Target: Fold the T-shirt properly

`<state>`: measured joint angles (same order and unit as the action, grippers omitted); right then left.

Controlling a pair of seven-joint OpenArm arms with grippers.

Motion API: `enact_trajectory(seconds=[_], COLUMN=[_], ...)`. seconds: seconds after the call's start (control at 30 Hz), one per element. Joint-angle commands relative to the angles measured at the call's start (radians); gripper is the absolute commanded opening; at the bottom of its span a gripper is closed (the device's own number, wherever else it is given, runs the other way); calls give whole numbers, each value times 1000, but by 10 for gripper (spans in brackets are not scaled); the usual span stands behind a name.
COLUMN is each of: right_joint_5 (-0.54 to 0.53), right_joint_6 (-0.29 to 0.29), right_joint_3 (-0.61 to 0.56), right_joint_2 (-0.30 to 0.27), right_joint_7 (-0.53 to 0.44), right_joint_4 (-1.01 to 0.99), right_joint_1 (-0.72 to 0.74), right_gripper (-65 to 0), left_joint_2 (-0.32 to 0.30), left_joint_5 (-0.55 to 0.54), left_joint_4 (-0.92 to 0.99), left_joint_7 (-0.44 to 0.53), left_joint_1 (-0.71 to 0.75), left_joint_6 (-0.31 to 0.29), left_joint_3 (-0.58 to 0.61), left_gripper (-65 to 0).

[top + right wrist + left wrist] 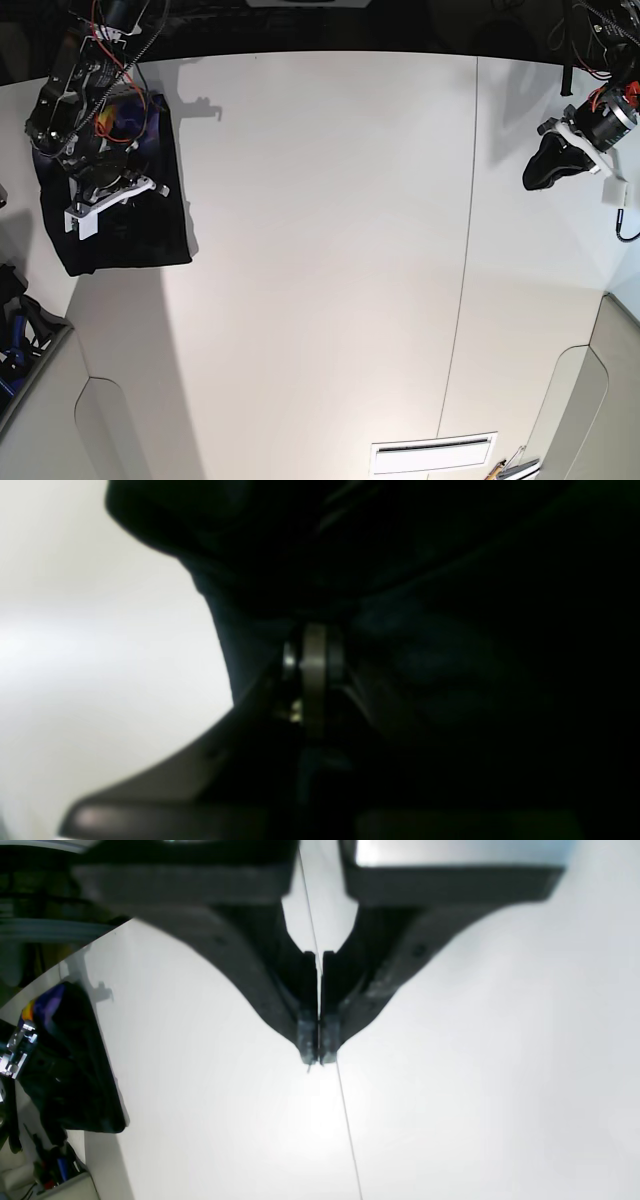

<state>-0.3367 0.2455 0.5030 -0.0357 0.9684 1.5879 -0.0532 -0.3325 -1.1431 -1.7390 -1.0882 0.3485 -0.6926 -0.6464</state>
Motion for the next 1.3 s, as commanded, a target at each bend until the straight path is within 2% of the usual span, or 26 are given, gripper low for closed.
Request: enact_trajectory(seconds=[0.0,0.1,0.17,0.27,0.33,0.47,0.57,0.63,0.73,0.83,0.9,1.0,1.13,1.2,1.27], right_joint_5=[23,14,15,14,13,14,14,10,-43,-99,-166,-274,-319,-318,-318], right_joint_6=[-13,-12,15,42,51,53,53,53,54,63,93,172,229,242,262], right_joint_3=[4,3,4,3,4,9,10,10,10,10,10,0,-55,-103,-161], right_joint_2=[-10,-19,-20,-24,-37,-53,-63,-72,-102,-147,-175,-222,-296,-329,-359], right_joint_7=[26,33,67,117,117,109,122,147,183,198,198,190,153,105,-6], right_joint_4=[14,66,144,322,442,636,747,768,768,768,768,697,488,343,179], right_joint_1=[15,66,94,87,45,-126,-292,-406,-584,-760,-871,-994,-1041,-1033,-1023], right_gripper=[-650,-650,-650,-650,-650,-650,-650,-650,-650,-650,-650,-650,-650,-650,-650], left_joint_2=[-14,-16,-25,-39,-38,-35,-35,-32,-20,-14,-14,-27,-85,-124,-164], left_joint_5=[-29,-64,-96,-158,-219,-259,-291,-336,-340,-340,-340,-340,-340,-332,-237], left_joint_4=[-16,-16,-19,-64,-114,-240,-303,-314,-314,-301,-278,-211,-52,55,171], left_joint_7=[16,18,0,-78,-138,-163,-184,-205,-247,-275,-287,-308,-302,-253,-129], left_joint_1=[-5,-22,-35,-32,-24,45,149,232,362,511,615,756,879,896,894], left_joint_6=[-6,-6,-6,-6,-6,-6,-6,-6,-6,-6,-6,-6,-6,-6,-6], left_joint_3=[-6,-6,-8,-39,-82,-203,-307,-375,-454,-481,-469,-401,-191,-56,82], left_gripper=[-619,-619,-619,-619,-620,-620,-620,-619,-619,-619,-619,-619,-619,-620,-619])
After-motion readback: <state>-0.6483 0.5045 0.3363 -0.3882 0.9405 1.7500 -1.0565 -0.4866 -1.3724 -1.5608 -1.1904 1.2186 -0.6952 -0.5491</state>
